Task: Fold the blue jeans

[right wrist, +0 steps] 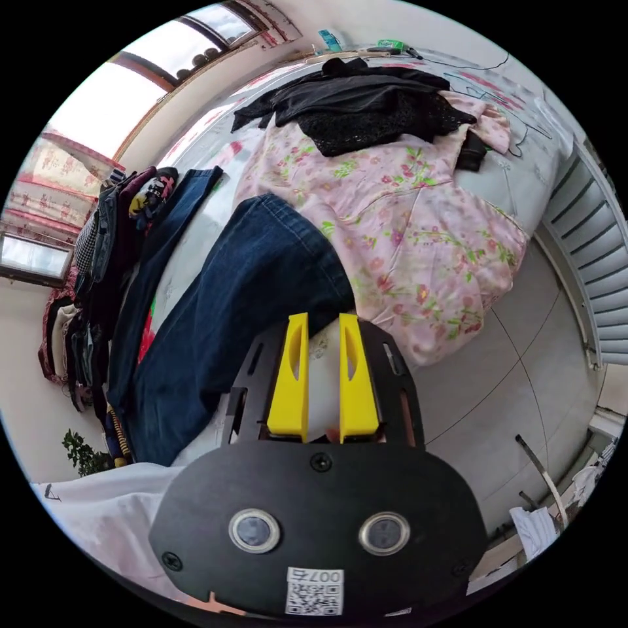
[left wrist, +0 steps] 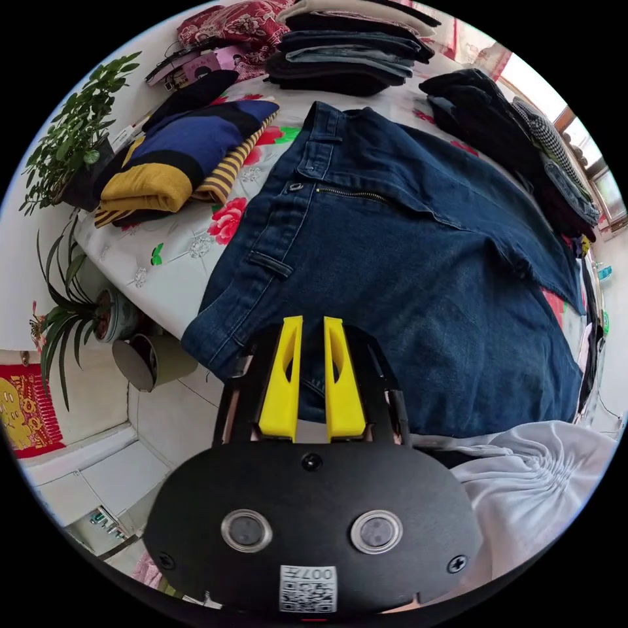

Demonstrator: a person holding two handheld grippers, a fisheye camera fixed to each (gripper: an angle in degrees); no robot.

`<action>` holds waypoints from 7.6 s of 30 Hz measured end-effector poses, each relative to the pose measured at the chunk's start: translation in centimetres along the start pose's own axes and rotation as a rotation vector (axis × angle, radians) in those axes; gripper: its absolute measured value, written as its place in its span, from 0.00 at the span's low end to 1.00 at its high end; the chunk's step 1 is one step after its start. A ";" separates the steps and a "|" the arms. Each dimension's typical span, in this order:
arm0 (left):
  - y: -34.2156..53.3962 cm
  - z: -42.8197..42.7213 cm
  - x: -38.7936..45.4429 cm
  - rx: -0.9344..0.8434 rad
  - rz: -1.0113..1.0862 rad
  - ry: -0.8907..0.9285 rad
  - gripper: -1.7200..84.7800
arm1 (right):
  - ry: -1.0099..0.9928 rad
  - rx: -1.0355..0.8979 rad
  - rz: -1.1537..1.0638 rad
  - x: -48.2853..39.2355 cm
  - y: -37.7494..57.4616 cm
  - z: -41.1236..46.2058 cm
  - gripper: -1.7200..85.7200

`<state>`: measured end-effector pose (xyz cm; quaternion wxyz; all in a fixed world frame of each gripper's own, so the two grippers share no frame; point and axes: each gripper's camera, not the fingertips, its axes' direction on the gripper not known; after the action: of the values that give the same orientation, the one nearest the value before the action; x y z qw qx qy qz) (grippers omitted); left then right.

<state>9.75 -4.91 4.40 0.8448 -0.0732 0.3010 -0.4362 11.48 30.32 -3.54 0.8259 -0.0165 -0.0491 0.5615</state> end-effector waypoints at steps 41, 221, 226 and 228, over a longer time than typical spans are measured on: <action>-35.1 6.8 8.8 -0.061 0.666 0.032 0.11 | 0.269 -0.265 -1.177 -48.9 -13.7 20.3 0.11; -4.1 -6.6 -23.2 0.357 -0.872 0.958 0.20 | -0.453 0.049 -1.136 -20.6 -0.5 2.9 0.05; -4.5 -5.5 -24.8 0.338 -0.905 0.954 0.14 | -0.228 -0.490 -1.413 -27.9 12.7 18.1 0.08; -4.3 -4.9 -25.8 0.328 -0.918 0.971 0.10 | -0.225 -0.450 -1.401 -28.1 14.9 18.4 0.09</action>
<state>-7.39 13.29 13.56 0.3441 0.1393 0.5140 -0.7733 -14.41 9.24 11.80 0.9571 -0.0923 -0.2463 -0.1219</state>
